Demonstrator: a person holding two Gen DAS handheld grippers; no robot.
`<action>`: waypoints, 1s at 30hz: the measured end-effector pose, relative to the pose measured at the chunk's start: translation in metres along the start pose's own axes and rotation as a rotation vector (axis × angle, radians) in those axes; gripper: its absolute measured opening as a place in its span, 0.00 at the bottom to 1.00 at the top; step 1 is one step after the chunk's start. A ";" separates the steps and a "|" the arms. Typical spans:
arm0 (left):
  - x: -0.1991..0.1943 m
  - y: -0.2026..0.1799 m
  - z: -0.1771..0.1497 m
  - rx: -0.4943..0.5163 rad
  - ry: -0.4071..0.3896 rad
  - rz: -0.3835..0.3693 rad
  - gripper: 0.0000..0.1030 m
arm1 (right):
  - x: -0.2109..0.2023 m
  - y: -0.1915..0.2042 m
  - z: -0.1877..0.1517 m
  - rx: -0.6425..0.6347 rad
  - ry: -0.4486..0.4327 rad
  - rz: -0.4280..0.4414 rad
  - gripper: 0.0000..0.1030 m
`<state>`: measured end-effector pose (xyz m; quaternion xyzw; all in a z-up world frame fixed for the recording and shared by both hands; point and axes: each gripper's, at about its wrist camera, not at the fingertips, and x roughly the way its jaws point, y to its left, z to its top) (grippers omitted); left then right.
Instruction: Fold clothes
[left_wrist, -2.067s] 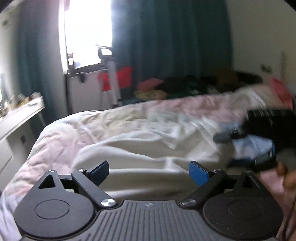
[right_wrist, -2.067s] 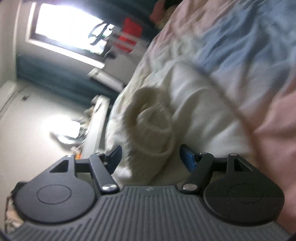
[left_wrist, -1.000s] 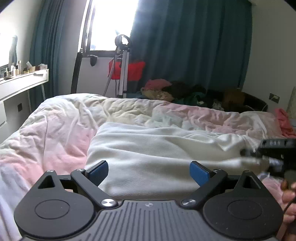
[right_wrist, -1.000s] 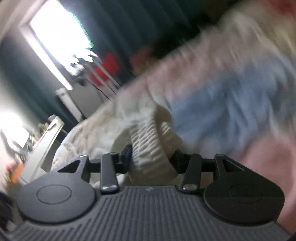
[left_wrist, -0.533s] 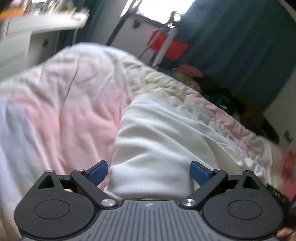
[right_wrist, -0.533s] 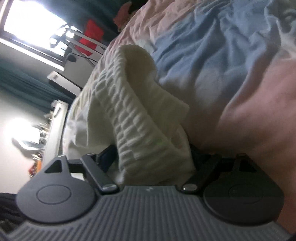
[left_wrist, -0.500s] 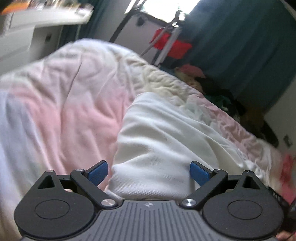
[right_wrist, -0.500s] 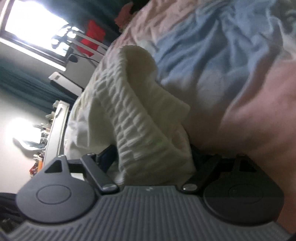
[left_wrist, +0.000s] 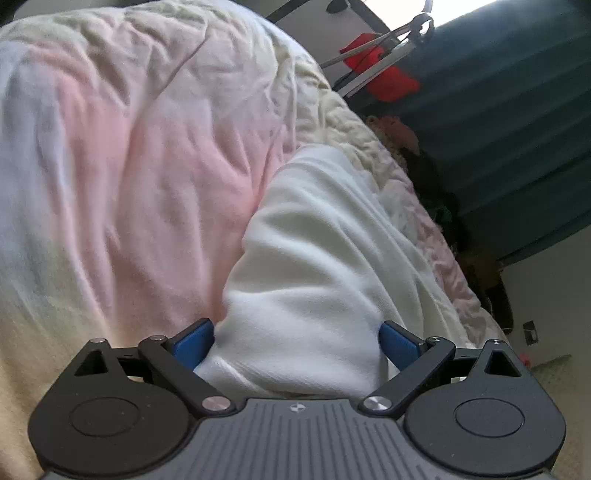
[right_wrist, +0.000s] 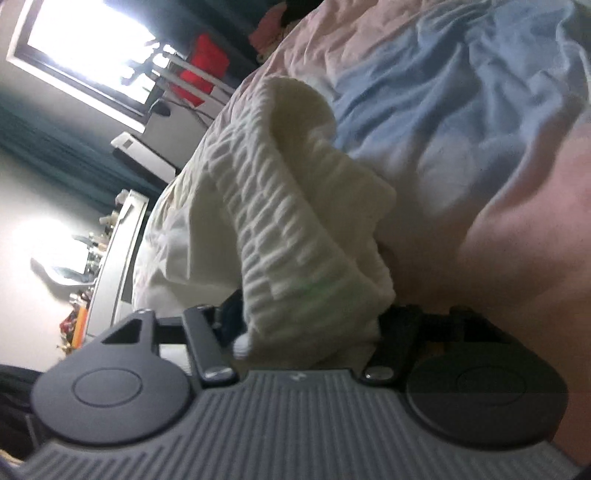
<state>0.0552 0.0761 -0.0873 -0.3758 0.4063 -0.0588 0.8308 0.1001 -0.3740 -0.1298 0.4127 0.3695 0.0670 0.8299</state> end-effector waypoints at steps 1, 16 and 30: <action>0.000 0.001 0.000 -0.001 0.002 -0.001 0.90 | -0.003 0.002 0.000 -0.002 -0.014 -0.001 0.48; -0.001 -0.039 0.017 -0.096 0.032 -0.245 0.34 | -0.077 0.040 0.042 -0.058 -0.305 0.278 0.29; 0.209 -0.393 0.029 0.315 -0.008 -0.359 0.33 | -0.156 -0.038 0.265 0.035 -0.695 0.133 0.29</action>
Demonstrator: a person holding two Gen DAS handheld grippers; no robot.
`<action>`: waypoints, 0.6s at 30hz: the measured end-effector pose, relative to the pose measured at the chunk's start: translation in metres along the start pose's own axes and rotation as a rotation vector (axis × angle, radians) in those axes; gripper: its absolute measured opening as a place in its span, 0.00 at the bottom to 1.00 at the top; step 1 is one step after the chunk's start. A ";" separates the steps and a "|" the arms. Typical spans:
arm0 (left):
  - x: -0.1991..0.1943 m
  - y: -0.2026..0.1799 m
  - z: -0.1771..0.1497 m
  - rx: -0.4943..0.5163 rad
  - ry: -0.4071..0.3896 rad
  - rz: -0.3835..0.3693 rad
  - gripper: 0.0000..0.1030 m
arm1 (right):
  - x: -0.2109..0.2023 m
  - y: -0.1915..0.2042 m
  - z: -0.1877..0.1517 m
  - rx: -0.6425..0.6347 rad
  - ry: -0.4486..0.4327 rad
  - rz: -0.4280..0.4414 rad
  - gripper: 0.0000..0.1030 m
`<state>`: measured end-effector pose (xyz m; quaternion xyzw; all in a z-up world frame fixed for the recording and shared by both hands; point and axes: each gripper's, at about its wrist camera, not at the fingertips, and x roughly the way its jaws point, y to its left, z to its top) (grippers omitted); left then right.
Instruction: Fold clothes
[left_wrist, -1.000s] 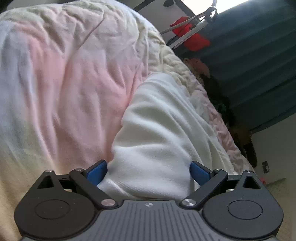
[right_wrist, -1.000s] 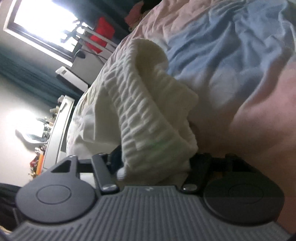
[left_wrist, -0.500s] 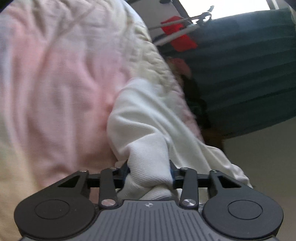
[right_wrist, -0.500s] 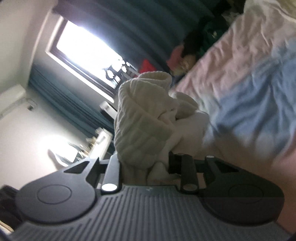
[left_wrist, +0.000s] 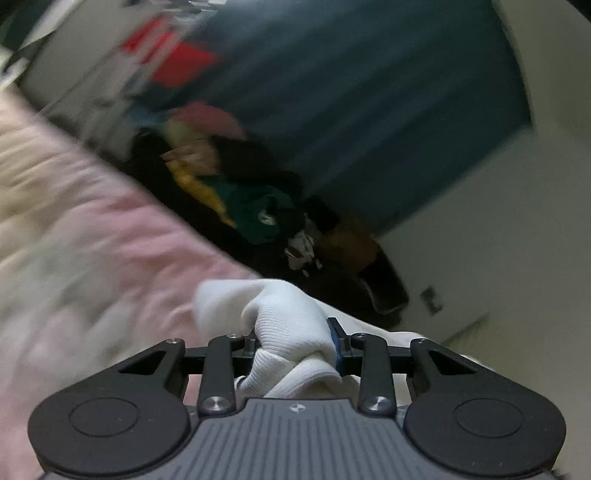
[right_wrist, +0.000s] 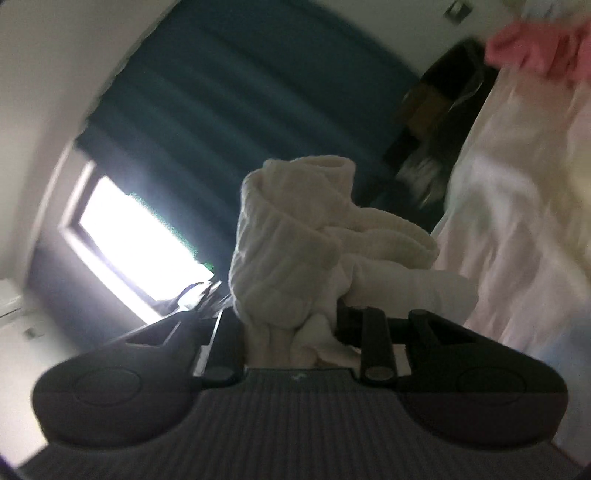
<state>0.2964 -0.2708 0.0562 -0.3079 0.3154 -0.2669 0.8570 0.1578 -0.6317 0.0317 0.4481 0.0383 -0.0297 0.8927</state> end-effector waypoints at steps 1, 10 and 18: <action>0.025 -0.012 0.000 0.020 0.004 -0.003 0.33 | 0.008 -0.011 0.011 -0.005 -0.014 -0.032 0.29; 0.140 -0.019 -0.063 0.340 0.129 0.004 0.33 | 0.033 -0.109 0.009 -0.068 -0.033 -0.270 0.29; 0.138 0.031 -0.123 0.572 0.227 0.042 0.39 | -0.002 -0.147 -0.055 0.089 0.035 -0.377 0.34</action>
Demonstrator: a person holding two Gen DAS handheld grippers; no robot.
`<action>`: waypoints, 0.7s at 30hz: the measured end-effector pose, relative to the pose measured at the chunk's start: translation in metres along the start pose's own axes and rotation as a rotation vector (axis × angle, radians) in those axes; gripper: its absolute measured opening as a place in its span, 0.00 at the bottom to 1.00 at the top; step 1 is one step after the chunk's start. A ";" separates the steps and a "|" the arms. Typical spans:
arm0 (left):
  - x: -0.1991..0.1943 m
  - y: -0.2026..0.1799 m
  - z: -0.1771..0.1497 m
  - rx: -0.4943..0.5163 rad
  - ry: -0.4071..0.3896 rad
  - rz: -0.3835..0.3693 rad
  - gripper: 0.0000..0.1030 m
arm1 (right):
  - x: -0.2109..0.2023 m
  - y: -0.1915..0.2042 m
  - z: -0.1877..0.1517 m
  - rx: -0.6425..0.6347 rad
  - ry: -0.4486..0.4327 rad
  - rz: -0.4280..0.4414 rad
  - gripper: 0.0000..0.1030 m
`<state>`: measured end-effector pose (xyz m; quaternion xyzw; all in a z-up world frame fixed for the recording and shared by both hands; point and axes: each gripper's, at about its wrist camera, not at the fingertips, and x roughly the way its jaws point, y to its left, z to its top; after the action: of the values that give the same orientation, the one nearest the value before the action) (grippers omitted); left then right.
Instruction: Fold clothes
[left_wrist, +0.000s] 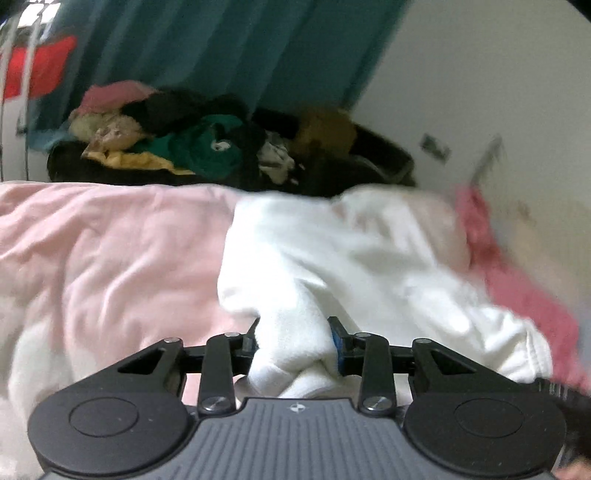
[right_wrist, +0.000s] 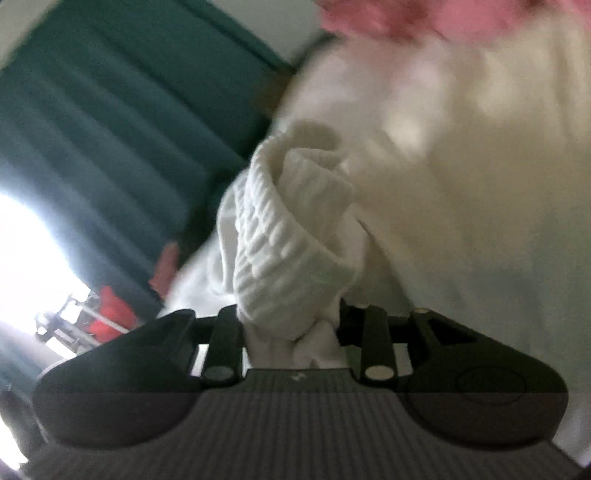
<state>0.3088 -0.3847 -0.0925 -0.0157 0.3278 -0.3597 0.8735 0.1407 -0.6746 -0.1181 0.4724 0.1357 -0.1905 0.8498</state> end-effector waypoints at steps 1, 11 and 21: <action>-0.001 0.001 -0.007 0.012 -0.001 0.011 0.41 | 0.000 -0.007 -0.006 0.033 0.020 -0.021 0.39; -0.093 -0.033 0.013 0.024 -0.004 0.109 0.52 | -0.065 0.021 0.001 -0.015 0.130 -0.150 0.41; -0.257 -0.110 0.033 0.158 -0.147 0.122 0.80 | -0.192 0.129 -0.014 -0.418 0.063 -0.106 0.42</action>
<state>0.1243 -0.3091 0.1071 0.0467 0.2337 -0.3283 0.9140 0.0270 -0.5636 0.0506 0.2837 0.2237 -0.1878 0.9133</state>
